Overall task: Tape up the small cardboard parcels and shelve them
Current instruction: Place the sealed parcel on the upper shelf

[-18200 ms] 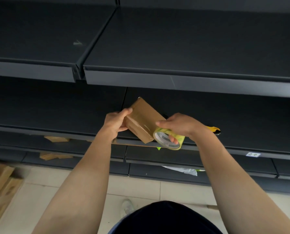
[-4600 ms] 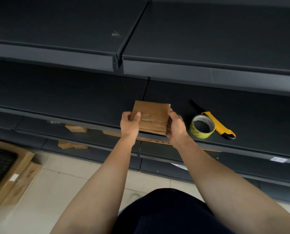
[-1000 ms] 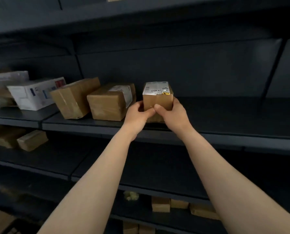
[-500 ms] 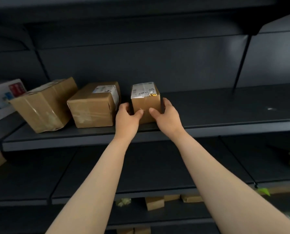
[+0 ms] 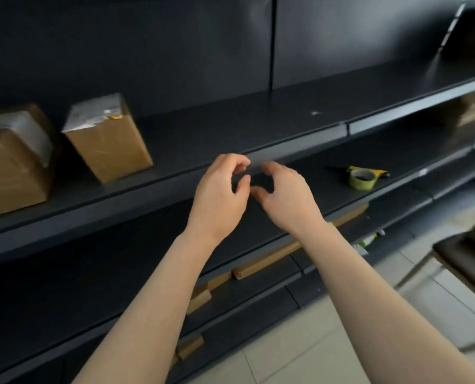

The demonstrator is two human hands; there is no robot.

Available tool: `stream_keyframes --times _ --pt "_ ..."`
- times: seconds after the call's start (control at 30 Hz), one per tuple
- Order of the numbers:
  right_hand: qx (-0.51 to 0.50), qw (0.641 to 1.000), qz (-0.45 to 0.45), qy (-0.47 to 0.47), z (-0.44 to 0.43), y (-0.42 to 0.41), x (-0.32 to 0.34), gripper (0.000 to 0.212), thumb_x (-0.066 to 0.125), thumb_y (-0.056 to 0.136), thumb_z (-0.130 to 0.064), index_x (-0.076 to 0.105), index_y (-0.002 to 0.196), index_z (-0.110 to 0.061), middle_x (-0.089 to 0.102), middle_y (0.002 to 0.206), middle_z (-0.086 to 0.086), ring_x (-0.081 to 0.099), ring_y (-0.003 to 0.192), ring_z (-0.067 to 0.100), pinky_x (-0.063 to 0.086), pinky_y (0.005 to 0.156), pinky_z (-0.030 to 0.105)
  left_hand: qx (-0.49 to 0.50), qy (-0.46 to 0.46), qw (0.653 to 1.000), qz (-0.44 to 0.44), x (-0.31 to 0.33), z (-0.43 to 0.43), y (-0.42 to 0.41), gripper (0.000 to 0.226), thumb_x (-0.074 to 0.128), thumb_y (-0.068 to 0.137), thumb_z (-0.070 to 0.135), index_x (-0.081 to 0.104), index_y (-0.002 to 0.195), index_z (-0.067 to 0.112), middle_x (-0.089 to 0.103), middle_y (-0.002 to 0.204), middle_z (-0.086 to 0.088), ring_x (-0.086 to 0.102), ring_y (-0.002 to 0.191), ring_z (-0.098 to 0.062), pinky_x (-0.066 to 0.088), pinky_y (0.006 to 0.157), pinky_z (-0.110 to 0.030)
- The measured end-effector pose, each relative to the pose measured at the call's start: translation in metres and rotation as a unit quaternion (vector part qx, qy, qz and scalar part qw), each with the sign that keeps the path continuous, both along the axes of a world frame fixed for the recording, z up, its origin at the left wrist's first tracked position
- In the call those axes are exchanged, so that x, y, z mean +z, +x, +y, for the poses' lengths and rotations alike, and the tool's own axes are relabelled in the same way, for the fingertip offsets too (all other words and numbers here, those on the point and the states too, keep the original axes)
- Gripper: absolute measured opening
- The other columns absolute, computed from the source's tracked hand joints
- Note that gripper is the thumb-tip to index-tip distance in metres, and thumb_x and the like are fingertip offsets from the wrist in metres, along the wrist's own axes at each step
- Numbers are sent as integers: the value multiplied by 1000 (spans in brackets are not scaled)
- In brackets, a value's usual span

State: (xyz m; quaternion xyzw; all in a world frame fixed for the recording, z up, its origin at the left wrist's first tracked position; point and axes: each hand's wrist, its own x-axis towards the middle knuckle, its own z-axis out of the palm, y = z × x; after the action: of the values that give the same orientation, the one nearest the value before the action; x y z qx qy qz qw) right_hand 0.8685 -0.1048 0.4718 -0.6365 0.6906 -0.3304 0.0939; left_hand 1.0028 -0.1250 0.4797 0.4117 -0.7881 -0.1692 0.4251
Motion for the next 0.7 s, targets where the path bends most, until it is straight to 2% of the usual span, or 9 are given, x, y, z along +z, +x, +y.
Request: stream_keyframes --times 0.07,0.1,0.13,0.2,0.33,0.4,0.5,0.63,0.7 --pt "-48 984 123 122 14 -41 -13 43 61 88 -38 54 122 -13 60 120 10 52 116 29 39 96 39 -40 42 993 -107 -13 -2 -38 31 57 92 18 55 123 20 56 117 8 48 105 0 35 84 -12" --pt "-66 969 150 182 23 -62 -19 35 61 87 -38 55 111 -14 62 115 10 53 113 30 39 95 40 -57 58 985 -150 -20 -3 -59 34 56 93 19 53 126 19 55 121 6 49 109 -4 35 87 -16" --pt "-82 956 161 229 33 -84 -26 27 61 87 -37 53 101 -15 62 110 10 54 111 31 37 95 41 -75 71 978 -183 -26 -1 -81 35 55 94 19 53 128 18 55 125 4 50 113 -9 36 89 -19" --pt "-123 940 163 275 53 -132 -41 20 61 86 -30 52 98 -16 62 108 10 53 110 32 35 98 42 -115 91 961 -235 -36 5 -131 35 53 95 19 52 130 17 53 129 1 50 117 -16 40 93 -25" --pt "-207 910 159 322 96 -229 -63 19 61 85 -26 53 99 -17 62 112 8 51 113 32 32 101 44 -202 75 929 -300 -49 27 -238 35 53 94 19 52 129 15 54 127 -2 52 116 -21 42 95 -34" --pt "-242 900 154 327 117 -277 -70 18 61 84 -26 52 97 -18 62 112 9 51 114 31 33 100 43 -239 62 919 -307 -54 40 -293 35 53 94 18 53 128 15 55 127 -3 52 115 -22 43 95 -35" --pt "-295 887 131 331 153 -342 -77 24 63 83 -26 56 104 -17 64 110 8 53 112 31 34 99 43 -289 61 902 -315 -63 62 -371 33 53 93 17 55 126 14 56 126 -4 53 113 -23 44 94 -37" --pt "-358 866 97 337 200 -412 -90 15 63 86 -27 51 90 -18 64 108 9 54 107 31 36 92 40 -350 67 878 -320 -79 91 -457 31 55 93 16 56 123 13 58 120 -5 57 109 -23 47 92 -37" --pt "-385 857 76 335 216 -442 -98 17 64 86 -29 53 93 -18 64 107 8 55 105 30 37 88 38 -372 70 869 -319 -88 101 -493 32 56 93 17 56 125 13 58 122 -5 57 109 -22 47 93 -36"
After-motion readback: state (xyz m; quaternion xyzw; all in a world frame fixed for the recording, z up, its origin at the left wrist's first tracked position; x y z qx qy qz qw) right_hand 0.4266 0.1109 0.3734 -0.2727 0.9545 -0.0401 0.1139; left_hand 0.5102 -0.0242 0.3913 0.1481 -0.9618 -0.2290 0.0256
